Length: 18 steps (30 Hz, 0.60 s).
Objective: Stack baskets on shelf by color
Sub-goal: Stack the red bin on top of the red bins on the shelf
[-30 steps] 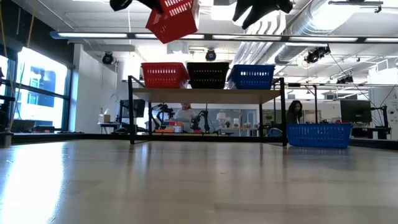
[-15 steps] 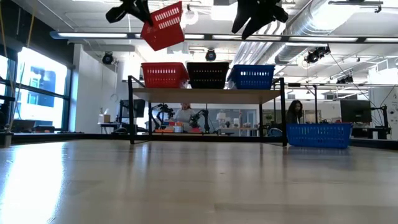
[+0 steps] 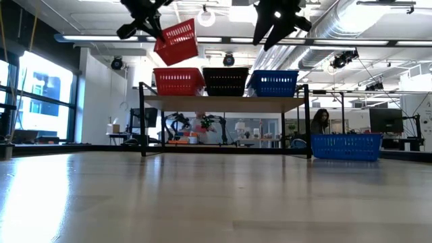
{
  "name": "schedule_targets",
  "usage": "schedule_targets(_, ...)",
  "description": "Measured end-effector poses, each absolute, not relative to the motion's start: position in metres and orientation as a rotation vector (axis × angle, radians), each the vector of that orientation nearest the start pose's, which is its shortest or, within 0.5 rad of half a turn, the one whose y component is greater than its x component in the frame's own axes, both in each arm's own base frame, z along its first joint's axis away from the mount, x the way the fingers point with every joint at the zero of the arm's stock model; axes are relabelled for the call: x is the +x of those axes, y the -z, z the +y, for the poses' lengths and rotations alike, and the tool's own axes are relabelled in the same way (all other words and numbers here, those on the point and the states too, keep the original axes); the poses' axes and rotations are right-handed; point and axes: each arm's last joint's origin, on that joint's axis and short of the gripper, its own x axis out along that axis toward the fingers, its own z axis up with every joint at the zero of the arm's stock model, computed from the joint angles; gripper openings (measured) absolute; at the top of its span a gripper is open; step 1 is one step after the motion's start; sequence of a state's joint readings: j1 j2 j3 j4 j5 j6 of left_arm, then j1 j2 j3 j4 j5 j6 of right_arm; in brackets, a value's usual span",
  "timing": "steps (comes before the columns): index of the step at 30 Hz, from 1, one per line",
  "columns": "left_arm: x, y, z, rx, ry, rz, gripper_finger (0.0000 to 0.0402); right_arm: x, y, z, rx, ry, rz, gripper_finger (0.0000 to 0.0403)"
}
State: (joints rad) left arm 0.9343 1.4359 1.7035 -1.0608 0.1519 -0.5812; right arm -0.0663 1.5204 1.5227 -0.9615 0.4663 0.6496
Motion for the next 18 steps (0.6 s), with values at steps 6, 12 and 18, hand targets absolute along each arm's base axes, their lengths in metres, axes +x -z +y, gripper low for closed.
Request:
schedule_targets(6, 0.165, -0.410, 0.232, -1.003, -0.895, 0.484, 0.0000, 0.302, -0.351, -0.045, 0.369, 0.791, 0.759, 0.0158)
schedule_targets(12, 0.166, -0.414, 0.242, -1.046, -0.887, 0.480, 0.0000, 0.300, -0.351, -0.060, 0.370, 0.788, 0.782, 0.0158)
schedule_targets(18, 0.170, -0.433, 0.250, -1.029, -0.891, 0.514, 0.0000, 0.298, -0.350, -0.071, 0.360, 0.760, 0.812, 0.0158)
